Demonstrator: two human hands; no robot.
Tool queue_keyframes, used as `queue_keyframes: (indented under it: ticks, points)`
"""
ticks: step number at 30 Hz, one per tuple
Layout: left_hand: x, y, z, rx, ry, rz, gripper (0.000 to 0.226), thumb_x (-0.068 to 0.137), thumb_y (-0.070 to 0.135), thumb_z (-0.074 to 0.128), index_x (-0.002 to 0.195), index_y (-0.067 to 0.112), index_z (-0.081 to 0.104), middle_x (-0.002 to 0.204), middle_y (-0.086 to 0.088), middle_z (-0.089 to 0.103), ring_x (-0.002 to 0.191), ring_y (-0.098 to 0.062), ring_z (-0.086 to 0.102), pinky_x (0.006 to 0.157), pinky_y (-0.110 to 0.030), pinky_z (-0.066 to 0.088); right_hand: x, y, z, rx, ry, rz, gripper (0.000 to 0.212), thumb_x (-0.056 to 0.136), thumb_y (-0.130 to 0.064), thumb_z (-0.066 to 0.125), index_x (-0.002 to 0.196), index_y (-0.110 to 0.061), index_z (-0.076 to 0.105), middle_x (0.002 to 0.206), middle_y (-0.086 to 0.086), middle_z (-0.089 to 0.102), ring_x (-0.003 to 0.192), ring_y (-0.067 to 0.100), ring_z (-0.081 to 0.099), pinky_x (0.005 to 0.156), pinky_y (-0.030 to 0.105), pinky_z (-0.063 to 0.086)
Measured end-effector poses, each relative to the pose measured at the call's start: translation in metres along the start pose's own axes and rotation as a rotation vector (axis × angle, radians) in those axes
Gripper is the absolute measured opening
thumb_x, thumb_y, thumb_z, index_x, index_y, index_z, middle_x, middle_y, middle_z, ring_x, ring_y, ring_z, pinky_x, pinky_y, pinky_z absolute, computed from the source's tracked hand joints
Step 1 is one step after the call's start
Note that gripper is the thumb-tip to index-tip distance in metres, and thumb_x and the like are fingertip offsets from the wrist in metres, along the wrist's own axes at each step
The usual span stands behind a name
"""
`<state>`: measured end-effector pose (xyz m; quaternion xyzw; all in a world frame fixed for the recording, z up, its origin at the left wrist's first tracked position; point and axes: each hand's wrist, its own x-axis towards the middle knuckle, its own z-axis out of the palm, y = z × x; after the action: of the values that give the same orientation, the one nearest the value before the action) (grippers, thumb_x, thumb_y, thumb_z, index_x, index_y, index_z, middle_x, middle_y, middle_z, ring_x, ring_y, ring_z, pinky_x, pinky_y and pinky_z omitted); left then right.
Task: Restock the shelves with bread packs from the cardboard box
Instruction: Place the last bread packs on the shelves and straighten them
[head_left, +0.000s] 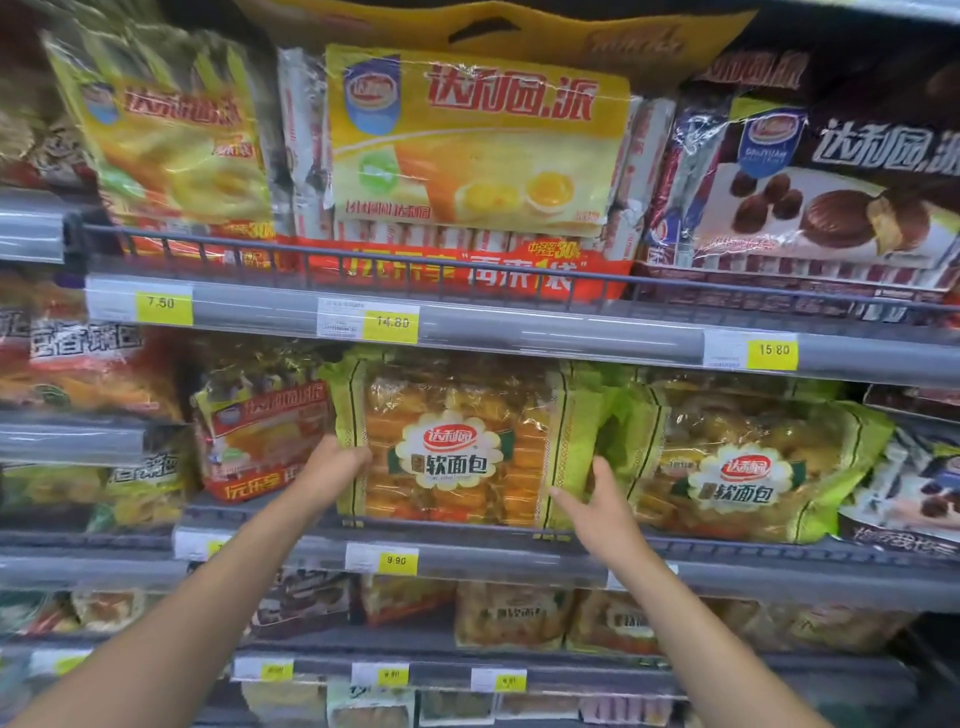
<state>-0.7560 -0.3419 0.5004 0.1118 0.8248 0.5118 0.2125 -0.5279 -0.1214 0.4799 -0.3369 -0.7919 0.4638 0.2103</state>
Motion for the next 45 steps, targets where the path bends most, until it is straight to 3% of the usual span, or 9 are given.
queue_keyframes:
  ticks: [4, 10, 16, 19, 23, 27, 32, 40, 45]
  points:
    - [0.005, 0.004, 0.017, -0.034, 0.029, -0.001, 0.068, 0.089, 0.005, 0.059, 0.148, -0.008, 0.026, 0.144, -0.024, 0.042, 0.127, -0.033, 0.044, 0.102, -0.045, 0.041, -0.003, 0.0, -0.006, 0.013, 0.02, 0.005, 0.083, 0.101, -0.036, 0.059, 0.162, -0.017, 0.006, 0.169, 0.0, 0.014, 0.154, 0.024, 0.02, 0.121, 0.043, 0.025]
    - [0.006, 0.006, 0.03, -0.06, 0.006, 0.035, 0.035, 0.085, -0.004, 0.055, 0.119, -0.01, 0.049, 0.082, -0.004, 0.048, 0.073, -0.015, 0.046, 0.071, -0.035, 0.037, 0.005, -0.005, -0.013, -0.023, 0.043, -0.002, 0.077, 0.105, -0.036, 0.051, 0.161, -0.009, 0.005, 0.169, 0.005, 0.009, 0.156, 0.023, 0.012, 0.123, 0.04, 0.017]
    - [-0.018, 0.001, 0.032, 0.018, 0.064, 0.198, 0.058, 0.096, 0.016, 0.06, 0.143, 0.008, 0.029, 0.12, -0.004, 0.051, 0.107, -0.023, 0.054, 0.093, -0.035, 0.039, 0.003, -0.007, -0.003, -0.01, 0.222, -0.007, 0.075, 0.102, -0.029, 0.057, 0.161, -0.014, 0.012, 0.167, 0.005, 0.022, 0.152, 0.025, 0.026, 0.121, 0.045, 0.029]
    - [-0.03, -0.027, 0.041, 0.247, 0.369, 0.538, 0.093, 0.093, 0.032, 0.067, 0.161, 0.022, 0.004, 0.167, -0.007, 0.011, 0.155, -0.03, 0.01, 0.121, -0.048, 0.022, -0.018, 0.002, 0.013, -0.092, 0.425, -0.253, 0.086, 0.095, -0.024, 0.068, 0.16, -0.024, 0.012, 0.164, -0.001, 0.018, 0.147, 0.018, 0.031, 0.118, 0.04, 0.031]
    - [-0.034, -0.041, 0.06, 0.715, 0.475, 0.794, 0.095, 0.086, 0.05, 0.071, 0.161, 0.037, 0.014, 0.17, -0.012, 0.002, 0.156, -0.037, -0.001, 0.116, -0.071, 0.021, -0.029, 0.014, 0.033, -0.597, 0.5, -0.628, 0.081, 0.088, -0.026, 0.073, 0.157, -0.025, 0.032, 0.165, 0.009, 0.021, 0.151, 0.028, 0.025, 0.12, 0.052, 0.028]
    - [-0.03, -0.034, 0.067, 0.88, 0.433, 0.739, 0.1, 0.079, 0.067, 0.069, 0.16, 0.042, 0.015, 0.169, -0.016, 0.006, 0.154, -0.047, 0.001, 0.109, -0.078, 0.024, -0.019, 0.013, 0.046, -0.781, 0.334, -0.544, 0.089, 0.084, -0.034, 0.077, 0.158, -0.037, 0.027, 0.169, 0.007, 0.011, 0.155, 0.032, 0.012, 0.117, 0.067, 0.024]
    - [-0.021, -0.024, 0.07, 0.876, 0.433, 0.738, 0.108, 0.073, 0.069, 0.074, 0.16, 0.039, 0.016, 0.168, -0.017, 0.003, 0.151, -0.052, 0.009, 0.107, -0.073, 0.036, -0.002, 0.01, 0.047, -0.863, 0.293, -0.476, 0.095, 0.084, -0.042, 0.077, 0.159, -0.041, 0.019, 0.167, 0.007, 0.015, 0.153, 0.035, 0.016, 0.114, 0.069, 0.028]
    - [-0.007, -0.018, 0.072, 0.817, 0.422, 0.79, 0.107, 0.075, 0.064, 0.073, 0.161, 0.039, 0.014, 0.17, -0.015, -0.007, 0.151, -0.052, 0.005, 0.104, -0.062, 0.048, 0.016, 0.005, 0.045, -0.856, 0.327, -0.526, 0.092, 0.082, -0.045, 0.077, 0.157, -0.042, 0.025, 0.166, 0.003, 0.021, 0.149, 0.032, 0.024, 0.113, 0.05, 0.04]
    - [-0.013, -0.019, 0.067, 0.865, 0.415, 0.788, 0.107, 0.076, 0.07, 0.068, 0.161, 0.04, 0.011, 0.17, -0.017, -0.003, 0.15, -0.053, 0.009, 0.11, -0.062, 0.042, 0.016, 0.006, 0.047, -0.847, 0.331, -0.535, 0.092, 0.082, -0.045, 0.077, 0.157, -0.043, 0.024, 0.167, 0.0, 0.017, 0.151, 0.03, 0.02, 0.115, 0.05, 0.038]
